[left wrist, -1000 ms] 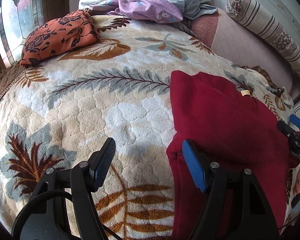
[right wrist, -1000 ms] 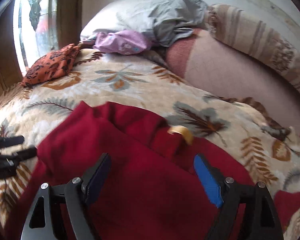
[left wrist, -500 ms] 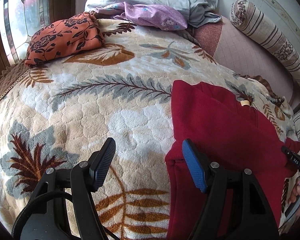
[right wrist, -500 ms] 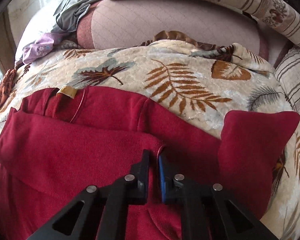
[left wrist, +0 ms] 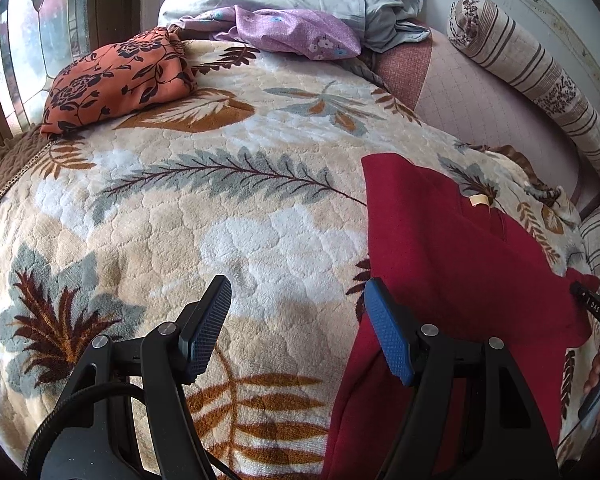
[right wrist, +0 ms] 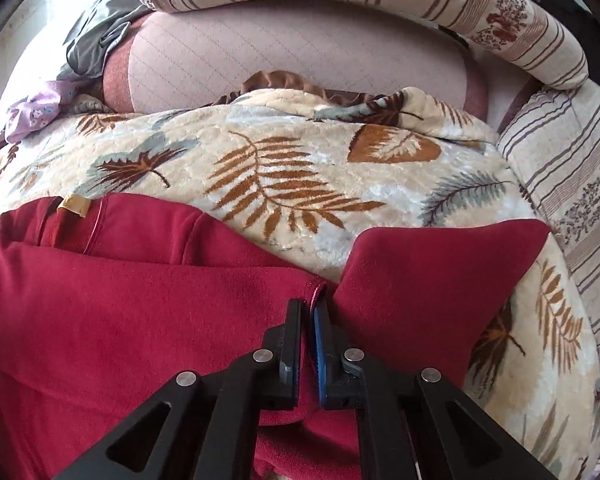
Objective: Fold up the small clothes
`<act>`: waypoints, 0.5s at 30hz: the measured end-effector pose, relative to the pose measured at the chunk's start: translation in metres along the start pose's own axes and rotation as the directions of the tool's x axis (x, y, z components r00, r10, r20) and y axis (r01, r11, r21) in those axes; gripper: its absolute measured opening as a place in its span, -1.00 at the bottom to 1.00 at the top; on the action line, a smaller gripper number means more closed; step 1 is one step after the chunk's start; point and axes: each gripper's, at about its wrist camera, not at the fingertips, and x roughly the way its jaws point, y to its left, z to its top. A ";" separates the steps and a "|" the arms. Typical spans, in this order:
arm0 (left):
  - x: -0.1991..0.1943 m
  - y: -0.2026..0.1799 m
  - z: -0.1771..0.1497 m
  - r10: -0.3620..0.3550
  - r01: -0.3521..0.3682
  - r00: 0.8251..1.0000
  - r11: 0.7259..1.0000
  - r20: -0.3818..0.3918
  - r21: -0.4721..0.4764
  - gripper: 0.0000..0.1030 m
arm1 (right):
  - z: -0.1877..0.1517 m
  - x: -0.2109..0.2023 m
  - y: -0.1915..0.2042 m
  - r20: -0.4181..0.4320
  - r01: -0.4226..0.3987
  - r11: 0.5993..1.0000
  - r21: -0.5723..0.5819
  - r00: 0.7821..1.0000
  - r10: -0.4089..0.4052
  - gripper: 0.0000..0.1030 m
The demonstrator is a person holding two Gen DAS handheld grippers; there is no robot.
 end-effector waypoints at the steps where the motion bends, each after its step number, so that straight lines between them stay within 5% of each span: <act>1: -0.002 -0.002 -0.001 -0.013 0.013 1.000 1.000 0.000 0.009 0.35 | 0.001 -0.009 0.004 0.029 0.019 1.000 0.000 0.999 -0.019 -0.69; 4: -0.004 -0.012 -0.006 -0.035 0.036 0.999 0.997 -0.014 0.069 0.35 | 0.005 -0.037 0.038 0.135 -0.086 0.996 -0.016 0.987 0.087 0.28; 5: -0.004 -0.016 -0.009 -0.040 0.042 0.999 0.995 -0.017 0.086 0.35 | 0.006 -0.044 0.057 0.148 -0.172 0.984 -0.056 0.973 0.178 0.32; 9: 0.007 -0.022 -0.016 -0.035 0.042 0.997 0.992 -0.062 0.118 0.35 | 0.015 -0.050 0.162 0.066 -0.398 0.880 -0.259 0.902 0.428 0.15; 11: 0.014 -0.019 -0.019 -0.007 0.017 0.996 0.992 -0.085 0.125 0.35 | 0.020 -0.048 0.212 0.043 -0.447 0.832 -0.329 0.873 0.486 -0.22; 15: 0.029 -0.008 -0.018 0.067 -0.052 0.991 0.991 -0.117 0.126 0.38 | 0.028 -0.028 0.284 -0.037 -0.532 0.757 -0.379 0.826 0.562 -0.34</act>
